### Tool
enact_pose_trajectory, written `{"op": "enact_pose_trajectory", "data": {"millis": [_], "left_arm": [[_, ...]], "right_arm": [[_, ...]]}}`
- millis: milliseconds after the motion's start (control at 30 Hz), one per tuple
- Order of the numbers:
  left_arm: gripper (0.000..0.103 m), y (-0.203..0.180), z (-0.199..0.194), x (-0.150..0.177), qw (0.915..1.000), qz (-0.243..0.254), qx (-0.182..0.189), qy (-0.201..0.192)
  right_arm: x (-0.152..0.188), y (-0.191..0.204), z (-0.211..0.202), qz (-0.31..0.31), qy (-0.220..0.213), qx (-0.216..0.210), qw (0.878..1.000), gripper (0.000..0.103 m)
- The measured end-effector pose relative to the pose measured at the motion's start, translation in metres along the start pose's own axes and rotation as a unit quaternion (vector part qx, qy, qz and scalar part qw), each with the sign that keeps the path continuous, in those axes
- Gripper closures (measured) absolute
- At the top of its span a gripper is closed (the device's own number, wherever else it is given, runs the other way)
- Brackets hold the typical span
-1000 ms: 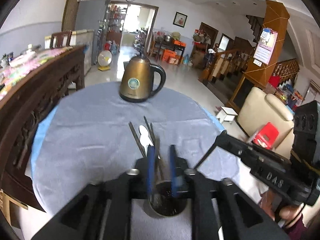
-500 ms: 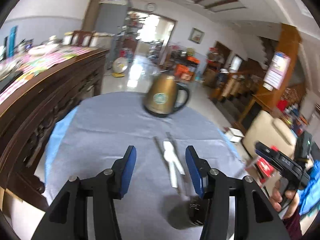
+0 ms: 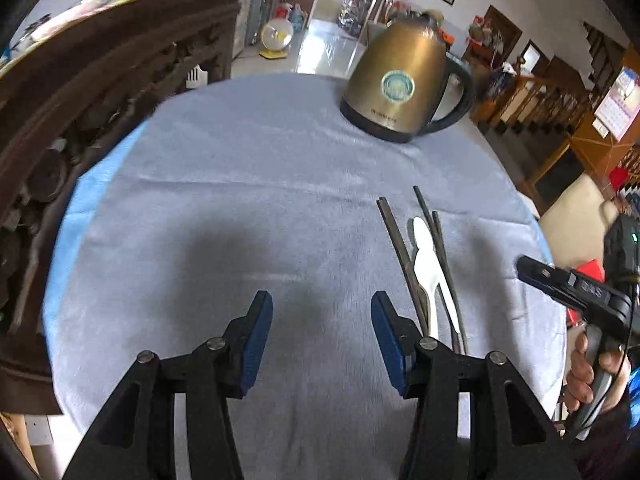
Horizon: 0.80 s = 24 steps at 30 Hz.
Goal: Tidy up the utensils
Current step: 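Move both open tools back down to the remaining chopsticks on the cloth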
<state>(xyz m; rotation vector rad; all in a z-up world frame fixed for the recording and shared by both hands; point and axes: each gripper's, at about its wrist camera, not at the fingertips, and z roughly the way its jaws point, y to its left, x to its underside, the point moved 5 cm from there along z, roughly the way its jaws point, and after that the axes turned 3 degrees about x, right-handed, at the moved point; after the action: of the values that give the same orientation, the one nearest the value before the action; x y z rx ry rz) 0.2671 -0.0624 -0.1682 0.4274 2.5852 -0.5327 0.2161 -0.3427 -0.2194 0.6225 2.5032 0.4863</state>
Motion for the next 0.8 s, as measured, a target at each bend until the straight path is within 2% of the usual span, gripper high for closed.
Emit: {"op": "enact_pose_trajectory", "data": {"millis": [200, 400, 467, 667, 800], "left_arm": [[0.051, -0.007, 0.034, -0.028, 0.9997, 0.014, -0.004, 0.018], [0.052, -0.023, 0.069, -0.048, 0.9989, 0.034, 0.008, 0.031], [0.052, -0.03, 0.085, -0.051, 0.9984, 0.037, 0.012, 0.04], [0.051, -0.053, 0.116, -0.055, 0.9974, 0.043, 0.029, 0.049], [0.052, -0.062, 0.137, -0.053, 0.9964, 0.05, 0.027, 0.063]], "right_arm": [[-0.029, 0.01, 0.066, -0.001, 0.031, 0.024, 0.999, 0.07], [-0.05, 0.015, 0.107, 0.006, 0.043, 0.056, 0.997, 0.072], [-0.051, 0.017, 0.118, -0.003, 0.053, 0.064, 0.997, 0.076], [-0.053, 0.018, 0.122, -0.042, 0.043, 0.089, 0.994, 0.091], [-0.056, -0.001, 0.113, -0.026, 0.035, 0.089, 0.995, 0.091]]}}
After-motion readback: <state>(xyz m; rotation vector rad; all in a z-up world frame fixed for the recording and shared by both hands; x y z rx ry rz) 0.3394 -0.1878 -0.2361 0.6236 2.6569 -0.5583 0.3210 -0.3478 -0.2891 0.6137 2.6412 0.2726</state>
